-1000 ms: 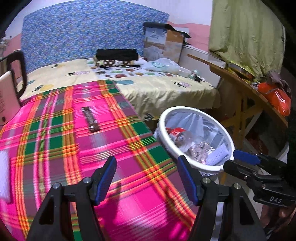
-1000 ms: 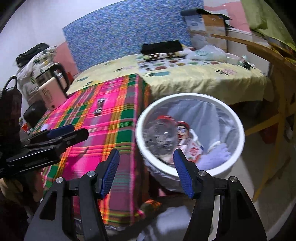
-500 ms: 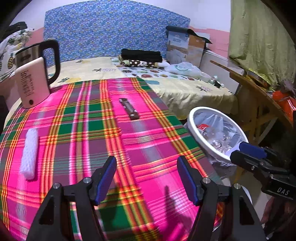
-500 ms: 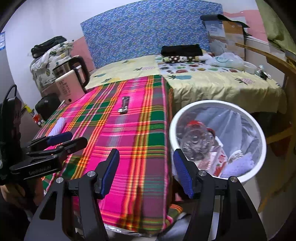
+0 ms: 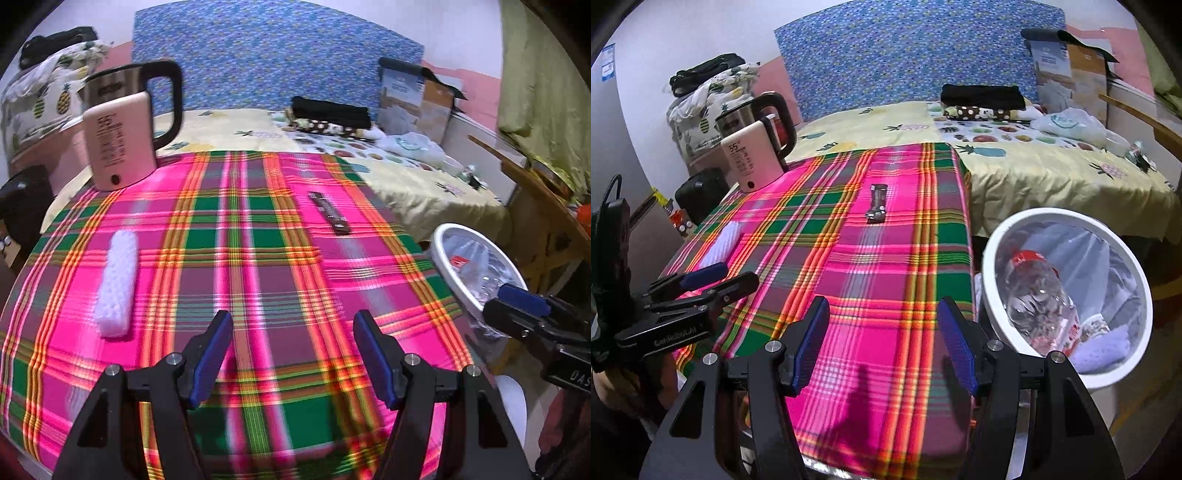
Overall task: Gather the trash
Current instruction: 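Move both open tools back over the table toward the wrapper and foam net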
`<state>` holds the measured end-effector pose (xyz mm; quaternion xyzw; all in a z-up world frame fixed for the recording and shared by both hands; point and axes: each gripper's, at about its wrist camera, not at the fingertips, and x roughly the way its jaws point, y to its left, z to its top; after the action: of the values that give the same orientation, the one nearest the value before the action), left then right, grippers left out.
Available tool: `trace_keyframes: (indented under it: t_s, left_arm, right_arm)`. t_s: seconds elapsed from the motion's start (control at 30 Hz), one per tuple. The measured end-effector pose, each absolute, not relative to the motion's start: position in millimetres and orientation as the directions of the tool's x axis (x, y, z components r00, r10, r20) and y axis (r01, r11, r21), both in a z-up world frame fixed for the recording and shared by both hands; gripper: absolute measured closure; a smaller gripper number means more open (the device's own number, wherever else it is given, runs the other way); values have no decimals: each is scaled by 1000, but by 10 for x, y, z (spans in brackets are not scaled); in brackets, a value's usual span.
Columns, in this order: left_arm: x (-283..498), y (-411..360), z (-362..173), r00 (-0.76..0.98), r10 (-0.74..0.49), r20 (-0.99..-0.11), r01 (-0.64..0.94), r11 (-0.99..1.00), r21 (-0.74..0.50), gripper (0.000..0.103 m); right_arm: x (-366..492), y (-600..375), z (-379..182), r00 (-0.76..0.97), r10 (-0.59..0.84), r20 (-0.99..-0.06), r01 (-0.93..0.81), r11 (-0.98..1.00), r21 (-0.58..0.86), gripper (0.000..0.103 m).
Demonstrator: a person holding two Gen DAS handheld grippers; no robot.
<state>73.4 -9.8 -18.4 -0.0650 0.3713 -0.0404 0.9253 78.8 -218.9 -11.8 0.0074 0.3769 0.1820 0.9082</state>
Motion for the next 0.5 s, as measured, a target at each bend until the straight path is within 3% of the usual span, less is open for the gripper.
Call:
trace_keyframes:
  t_s: [0.5]
  left_arm:
    - [836, 541, -161, 738, 8, -674, -117, 986, -117, 33]
  right_arm:
    - [1057, -1892, -101, 620, 379, -687, -379, 911, 161, 41]
